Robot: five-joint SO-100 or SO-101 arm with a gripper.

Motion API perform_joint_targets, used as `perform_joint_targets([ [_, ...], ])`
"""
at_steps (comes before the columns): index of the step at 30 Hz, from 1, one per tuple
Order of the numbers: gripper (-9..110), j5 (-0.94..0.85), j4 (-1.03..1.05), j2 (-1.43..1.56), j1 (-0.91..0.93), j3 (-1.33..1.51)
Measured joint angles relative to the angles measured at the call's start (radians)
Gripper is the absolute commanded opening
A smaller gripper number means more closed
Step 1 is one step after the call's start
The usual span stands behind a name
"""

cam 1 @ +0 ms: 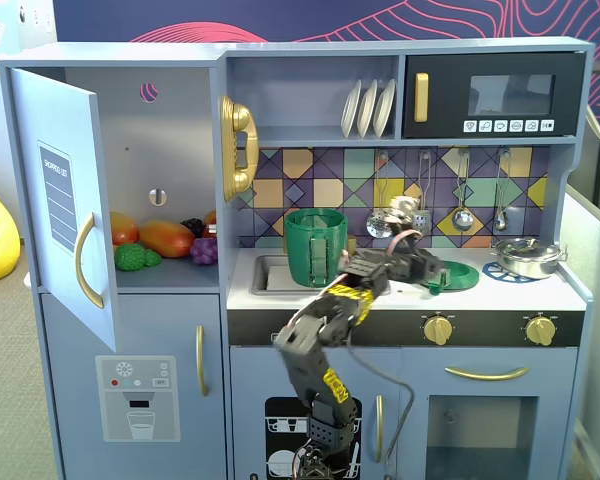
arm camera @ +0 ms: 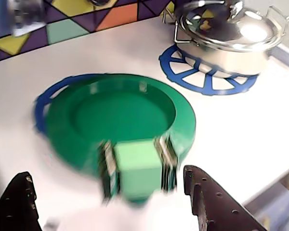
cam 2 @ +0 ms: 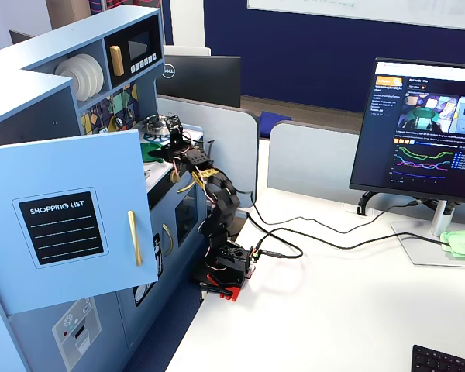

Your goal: Take off the lid from the green recipient and place it on the counter

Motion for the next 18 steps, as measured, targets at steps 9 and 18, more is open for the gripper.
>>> perform_joint_targets([
  [9, 7, -0.109, 0.383, 0.555, -0.19, 0.437],
  [18, 0, -0.04, 0.634, 0.815, -0.443, 0.825],
])
